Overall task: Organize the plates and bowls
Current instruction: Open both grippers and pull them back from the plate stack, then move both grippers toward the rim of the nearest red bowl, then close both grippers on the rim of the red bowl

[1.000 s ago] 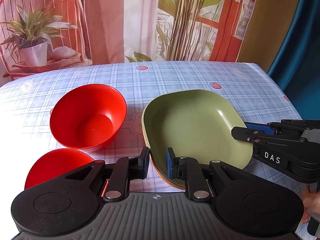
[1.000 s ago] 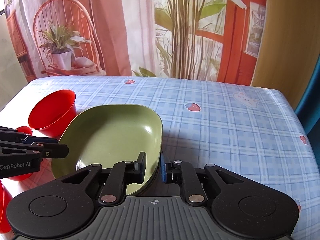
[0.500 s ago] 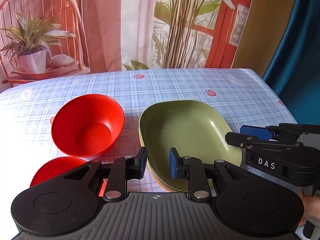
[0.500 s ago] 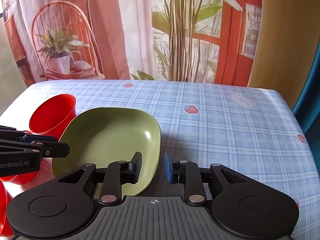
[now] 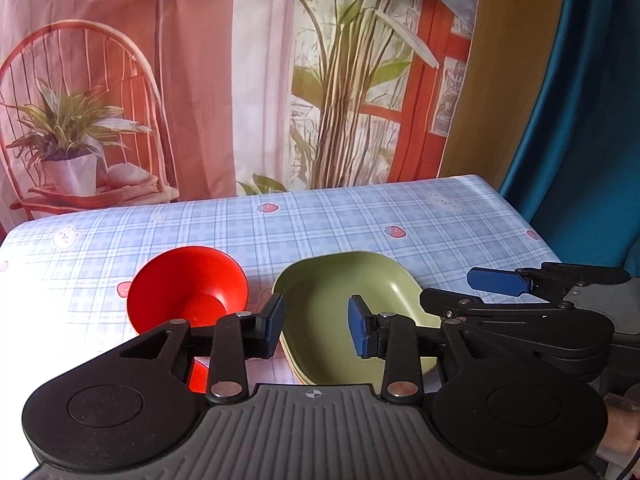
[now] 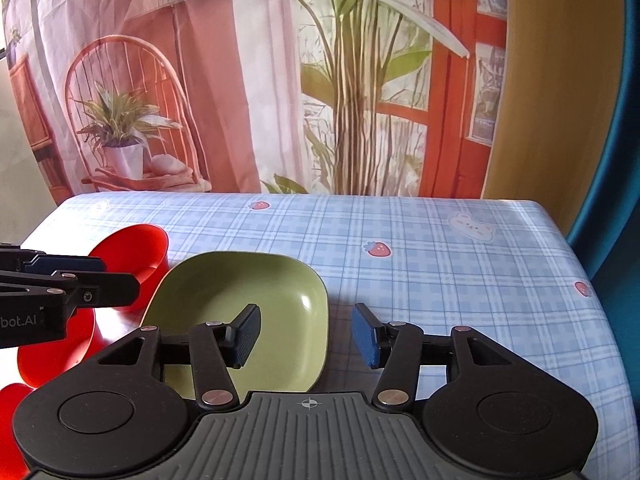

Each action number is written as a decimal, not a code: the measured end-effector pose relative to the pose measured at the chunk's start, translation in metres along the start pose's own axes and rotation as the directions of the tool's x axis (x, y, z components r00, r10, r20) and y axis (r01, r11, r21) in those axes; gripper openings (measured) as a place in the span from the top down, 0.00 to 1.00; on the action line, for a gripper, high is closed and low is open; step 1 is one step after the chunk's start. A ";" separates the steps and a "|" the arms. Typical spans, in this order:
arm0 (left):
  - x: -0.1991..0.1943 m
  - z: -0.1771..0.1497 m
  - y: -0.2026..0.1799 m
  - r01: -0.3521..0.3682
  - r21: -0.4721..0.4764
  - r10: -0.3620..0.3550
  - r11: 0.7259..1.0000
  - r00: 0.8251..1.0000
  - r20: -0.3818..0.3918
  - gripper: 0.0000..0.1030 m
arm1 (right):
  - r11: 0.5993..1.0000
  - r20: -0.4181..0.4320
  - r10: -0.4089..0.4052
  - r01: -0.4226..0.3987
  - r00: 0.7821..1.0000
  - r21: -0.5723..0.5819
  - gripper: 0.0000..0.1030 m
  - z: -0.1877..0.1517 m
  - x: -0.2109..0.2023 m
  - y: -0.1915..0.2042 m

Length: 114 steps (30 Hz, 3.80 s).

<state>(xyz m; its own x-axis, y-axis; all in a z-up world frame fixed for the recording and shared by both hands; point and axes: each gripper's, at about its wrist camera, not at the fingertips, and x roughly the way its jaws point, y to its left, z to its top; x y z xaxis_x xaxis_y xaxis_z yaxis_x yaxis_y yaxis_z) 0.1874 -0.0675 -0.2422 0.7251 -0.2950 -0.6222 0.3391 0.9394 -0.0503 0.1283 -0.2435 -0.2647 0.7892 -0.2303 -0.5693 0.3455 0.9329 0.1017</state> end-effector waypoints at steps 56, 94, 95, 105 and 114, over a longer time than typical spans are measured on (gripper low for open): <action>-0.090 -0.119 0.099 -0.048 -0.162 0.041 0.986 0.998 -0.048 0.62 | 0.967 -0.021 0.247 -0.248 0.969 -0.054 0.53 -0.074 -0.038 0.141; -0.103 -0.146 0.100 -0.089 -0.297 0.087 0.951 0.996 -0.020 0.62 | 0.948 -0.056 0.287 -0.292 0.956 -0.123 0.54 -0.097 -0.044 0.163; -0.102 -0.146 0.099 -0.089 -0.295 0.086 0.951 0.996 -0.023 0.63 | 0.948 -0.058 0.288 -0.293 0.956 -0.122 0.54 -0.098 -0.044 0.163; -0.094 -0.153 0.092 -0.081 -0.290 0.069 0.954 0.996 -0.052 0.63 | 0.949 -0.096 0.292 -0.301 0.952 -0.094 0.58 -0.106 -0.039 0.155; -0.093 -0.161 0.092 -0.065 -0.341 0.054 0.938 0.998 -0.041 0.66 | 0.937 -0.128 0.325 -0.337 0.937 -0.090 0.79 -0.114 -0.039 0.158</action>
<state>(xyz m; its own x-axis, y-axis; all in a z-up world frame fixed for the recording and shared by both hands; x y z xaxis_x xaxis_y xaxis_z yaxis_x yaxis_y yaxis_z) 0.0543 0.0747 -0.3150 0.7174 -0.2362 -0.6553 0.0666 0.9597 -0.2730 0.0940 -0.0559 -0.3189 0.7867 0.1231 -0.6049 0.0120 0.9767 0.2143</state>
